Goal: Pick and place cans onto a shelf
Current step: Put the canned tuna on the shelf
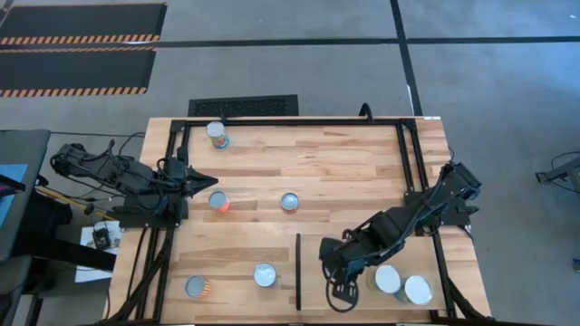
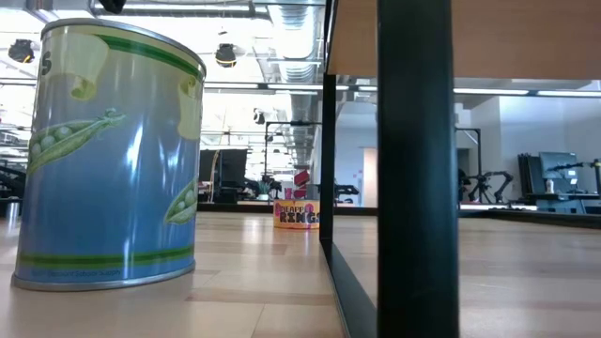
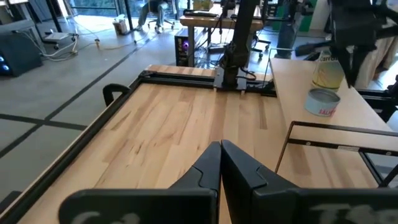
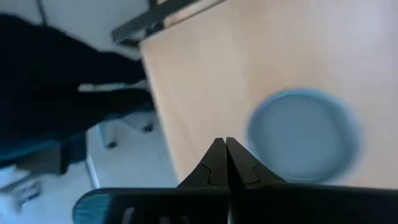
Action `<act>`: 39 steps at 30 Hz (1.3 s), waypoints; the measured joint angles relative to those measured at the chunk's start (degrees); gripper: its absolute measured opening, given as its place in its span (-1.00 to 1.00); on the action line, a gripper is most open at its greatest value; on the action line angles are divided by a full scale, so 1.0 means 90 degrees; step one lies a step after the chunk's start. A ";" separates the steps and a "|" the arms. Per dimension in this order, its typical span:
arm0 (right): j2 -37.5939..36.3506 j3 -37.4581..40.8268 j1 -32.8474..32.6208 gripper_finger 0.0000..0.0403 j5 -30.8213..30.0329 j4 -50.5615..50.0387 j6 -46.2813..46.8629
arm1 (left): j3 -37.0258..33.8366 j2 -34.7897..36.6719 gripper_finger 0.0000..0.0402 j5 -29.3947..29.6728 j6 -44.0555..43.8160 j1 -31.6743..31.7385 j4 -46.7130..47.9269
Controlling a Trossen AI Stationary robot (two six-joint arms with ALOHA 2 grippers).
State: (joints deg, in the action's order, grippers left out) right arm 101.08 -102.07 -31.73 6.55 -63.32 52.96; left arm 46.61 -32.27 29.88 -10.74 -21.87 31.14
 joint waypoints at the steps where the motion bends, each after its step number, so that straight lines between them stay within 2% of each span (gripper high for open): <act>1: -0.0007 -0.0045 0.0014 -0.99 -0.0129 -0.0155 0.0030 | 0.0000 0.0000 -1.00 0.0013 0.0000 0.0000 0.0000; 7: 0.0129 -0.0059 0.0200 -0.99 -0.0350 -0.1089 -0.0176 | 0.0000 0.0000 -1.00 0.0108 0.0002 0.0000 0.0011; 20: 0.0202 -0.0055 0.0287 -0.99 -0.0152 -0.0707 -0.0603 | 0.0000 0.0002 -1.00 0.0176 0.0063 0.0000 0.0032; 33: 0.0562 -0.0058 0.0174 -0.99 0.0541 -0.0484 -0.0926 | 0.0000 0.0002 -1.00 0.0259 0.0063 0.0000 0.0036; 39: 0.0522 -0.0050 -0.0034 -0.99 0.1134 -0.0238 -0.0714 | 0.0000 0.0000 -1.00 0.0259 0.0061 0.0000 0.0036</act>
State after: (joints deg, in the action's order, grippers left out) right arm 105.78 -102.52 -32.04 16.76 -65.46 46.54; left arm 46.61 -32.27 32.21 -10.20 -21.87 31.46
